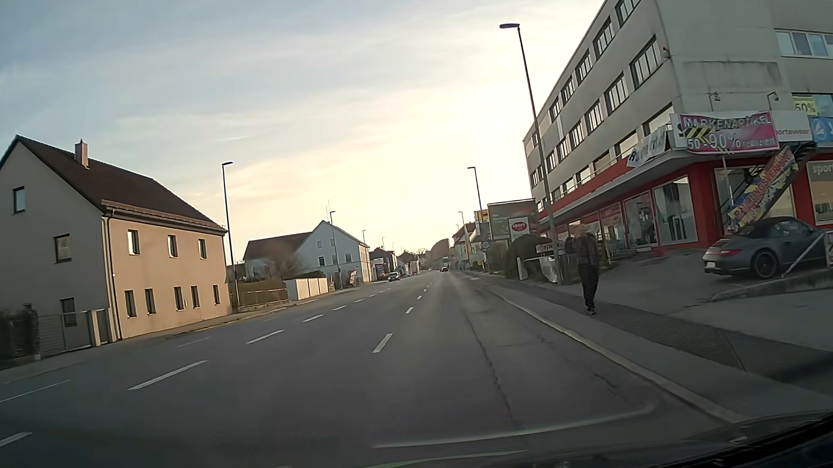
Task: Follow the waypoints while adhering to traffic rules and regulations
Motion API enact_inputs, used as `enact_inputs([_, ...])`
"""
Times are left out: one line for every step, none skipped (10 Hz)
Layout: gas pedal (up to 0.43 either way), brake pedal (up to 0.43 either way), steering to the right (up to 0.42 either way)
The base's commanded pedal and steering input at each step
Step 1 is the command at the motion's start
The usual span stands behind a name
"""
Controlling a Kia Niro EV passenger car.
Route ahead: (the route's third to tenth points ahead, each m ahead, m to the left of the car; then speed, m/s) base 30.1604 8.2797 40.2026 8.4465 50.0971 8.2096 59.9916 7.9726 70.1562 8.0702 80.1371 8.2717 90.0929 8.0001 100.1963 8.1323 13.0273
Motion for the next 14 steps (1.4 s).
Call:
enact_inputs([0.118, 0.0, -0.001])
enact_inputs([0.118, 0.0, -0.001])
enact_inputs([0.118, 0.0, -0.001])
enact_inputs([0.118, 0.0, -0.001])
enact_inputs([0.118, 0.0, -0.001])
enact_inputs([0.118, 0.0, -0.001])
enact_inputs([0.118, 0.0, -0.001])
enact_inputs([0.118, 0.0, -0.001])
enact_inputs([0.118, 0.0, 0.001])
enact_inputs([0.118, 0.0, 0.001])
enact_inputs([0.118, 0.0, 0.001])
enact_inputs([0.118, 0.0, 0.001])
enact_inputs([0.118, 0.0, 0.001])
enact_inputs([0.118, 0.0, 0.001])
